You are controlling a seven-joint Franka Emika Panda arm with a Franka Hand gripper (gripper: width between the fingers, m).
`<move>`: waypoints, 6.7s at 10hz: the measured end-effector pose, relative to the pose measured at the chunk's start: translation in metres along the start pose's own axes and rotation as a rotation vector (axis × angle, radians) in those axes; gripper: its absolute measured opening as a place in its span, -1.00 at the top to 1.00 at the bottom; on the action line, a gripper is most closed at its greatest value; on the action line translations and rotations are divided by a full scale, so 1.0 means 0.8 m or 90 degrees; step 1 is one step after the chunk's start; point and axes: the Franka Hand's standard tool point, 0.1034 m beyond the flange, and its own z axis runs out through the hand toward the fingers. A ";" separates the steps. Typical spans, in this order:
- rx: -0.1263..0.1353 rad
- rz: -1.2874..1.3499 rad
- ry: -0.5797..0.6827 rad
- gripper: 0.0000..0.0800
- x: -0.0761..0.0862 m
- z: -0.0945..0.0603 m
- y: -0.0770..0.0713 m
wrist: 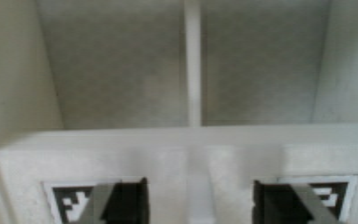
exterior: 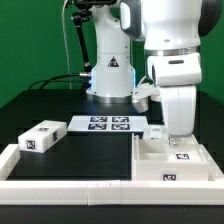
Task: Assemble cabinet
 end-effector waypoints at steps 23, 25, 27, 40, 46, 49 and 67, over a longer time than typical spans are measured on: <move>-0.015 0.129 0.024 -0.99 -0.020 0.049 -0.222; -0.011 0.133 0.032 -0.99 -0.026 0.062 -0.227; -0.017 0.134 0.036 -0.99 -0.025 0.062 -0.227; -0.014 0.138 0.029 0.83 -0.027 0.056 -0.224; 0.004 0.051 -0.027 0.83 -0.060 -0.006 -0.194; 0.006 0.066 -0.024 0.83 -0.069 -0.006 -0.191; -0.037 0.079 0.006 0.83 -0.038 -0.001 -0.173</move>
Offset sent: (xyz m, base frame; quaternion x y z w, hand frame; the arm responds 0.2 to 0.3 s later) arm -0.0639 -0.0052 0.0364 -0.0778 -0.0035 0.0553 0.9954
